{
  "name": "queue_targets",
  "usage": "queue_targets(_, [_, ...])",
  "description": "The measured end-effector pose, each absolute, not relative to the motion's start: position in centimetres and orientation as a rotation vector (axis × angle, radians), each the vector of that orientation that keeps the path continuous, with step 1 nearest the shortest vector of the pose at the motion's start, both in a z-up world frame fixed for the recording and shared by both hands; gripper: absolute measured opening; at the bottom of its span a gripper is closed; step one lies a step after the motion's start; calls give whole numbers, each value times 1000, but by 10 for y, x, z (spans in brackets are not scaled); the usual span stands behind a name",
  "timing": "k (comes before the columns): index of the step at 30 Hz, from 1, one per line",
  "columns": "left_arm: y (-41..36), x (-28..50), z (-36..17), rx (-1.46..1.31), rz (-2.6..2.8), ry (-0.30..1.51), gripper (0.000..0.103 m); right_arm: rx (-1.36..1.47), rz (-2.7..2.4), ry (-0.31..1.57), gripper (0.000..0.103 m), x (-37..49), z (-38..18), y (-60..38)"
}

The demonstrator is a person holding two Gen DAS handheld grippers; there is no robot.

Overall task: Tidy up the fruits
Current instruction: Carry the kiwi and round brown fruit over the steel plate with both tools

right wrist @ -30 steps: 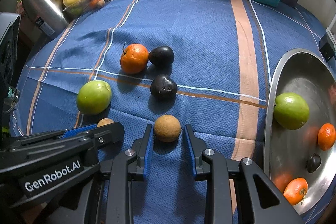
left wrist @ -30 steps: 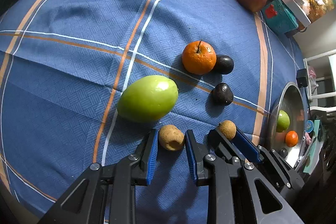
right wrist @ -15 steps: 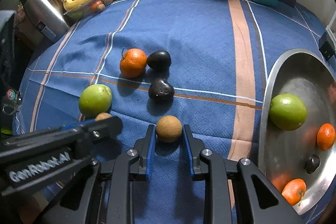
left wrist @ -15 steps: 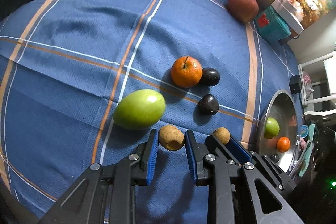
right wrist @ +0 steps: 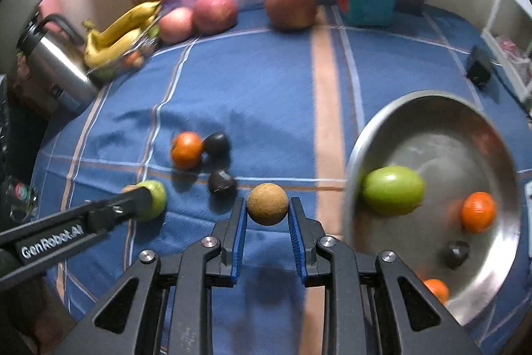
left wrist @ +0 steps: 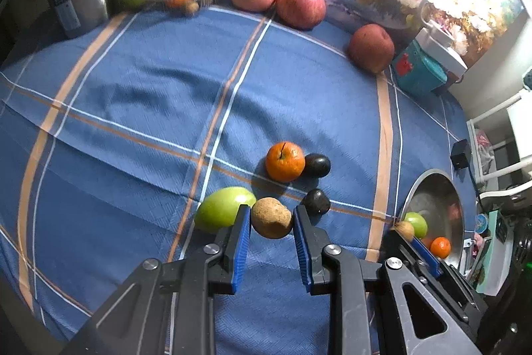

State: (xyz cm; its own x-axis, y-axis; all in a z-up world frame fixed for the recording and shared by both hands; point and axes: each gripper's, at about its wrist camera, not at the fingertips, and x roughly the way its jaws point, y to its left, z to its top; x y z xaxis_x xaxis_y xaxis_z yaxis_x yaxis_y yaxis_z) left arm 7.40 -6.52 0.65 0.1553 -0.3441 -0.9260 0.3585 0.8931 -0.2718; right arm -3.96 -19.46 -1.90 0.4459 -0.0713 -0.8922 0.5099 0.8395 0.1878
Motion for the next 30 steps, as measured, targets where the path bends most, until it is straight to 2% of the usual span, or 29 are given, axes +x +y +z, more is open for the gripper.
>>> queue_targets(12, [-89, 46, 7, 115, -526, 1262, 28, 519, -493, 1032, 26, -71, -6, -229])
queue_targets(30, [-173, -32, 12, 367, -724, 1188, 28, 627, -706, 1019, 26, -130, -15, -294])
